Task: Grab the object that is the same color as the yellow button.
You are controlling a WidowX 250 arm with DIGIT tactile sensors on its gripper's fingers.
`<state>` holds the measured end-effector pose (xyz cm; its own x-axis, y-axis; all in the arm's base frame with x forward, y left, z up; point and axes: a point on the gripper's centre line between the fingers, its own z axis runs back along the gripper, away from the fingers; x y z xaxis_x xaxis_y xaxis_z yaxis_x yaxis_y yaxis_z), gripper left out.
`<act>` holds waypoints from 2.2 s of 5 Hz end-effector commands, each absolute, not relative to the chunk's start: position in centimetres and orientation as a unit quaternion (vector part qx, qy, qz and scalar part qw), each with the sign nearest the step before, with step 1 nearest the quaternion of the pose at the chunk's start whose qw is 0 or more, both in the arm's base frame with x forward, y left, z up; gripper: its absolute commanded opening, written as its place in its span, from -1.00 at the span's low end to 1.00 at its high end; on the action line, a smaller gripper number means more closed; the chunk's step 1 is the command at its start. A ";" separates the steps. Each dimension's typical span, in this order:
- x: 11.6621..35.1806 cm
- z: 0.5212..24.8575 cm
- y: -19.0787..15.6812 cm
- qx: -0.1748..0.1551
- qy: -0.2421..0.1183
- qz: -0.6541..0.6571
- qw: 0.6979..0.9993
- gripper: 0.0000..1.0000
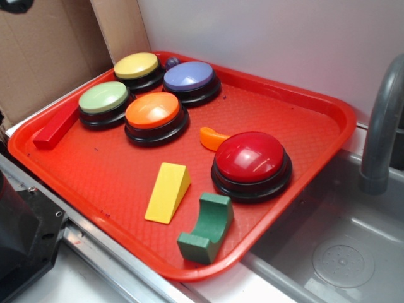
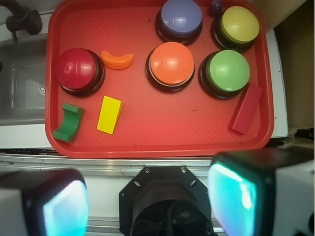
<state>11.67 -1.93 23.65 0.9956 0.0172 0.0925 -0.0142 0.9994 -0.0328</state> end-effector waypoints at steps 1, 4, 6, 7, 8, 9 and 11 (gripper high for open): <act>11.7 23.6 -1.9 -0.016 -0.046 0.008 0.999 1.00; 14.4 15.6 -5.8 -0.060 -0.098 0.180 0.977 1.00; 16.4 9.5 -8.0 -0.071 -0.115 0.224 0.965 1.00; 17.0 6.6 -8.5 -0.063 -0.103 0.222 0.967 1.00; 17.7 4.4 -8.6 -0.061 -0.099 0.223 0.968 1.00; 17.9 2.6 -8.9 -0.054 -0.093 0.219 0.970 1.00; 18.3 1.2 -8.5 -0.052 -0.088 0.231 0.968 1.00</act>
<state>17.89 -8.68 1.23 0.8788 0.4560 0.1404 -0.4393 0.8881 -0.1352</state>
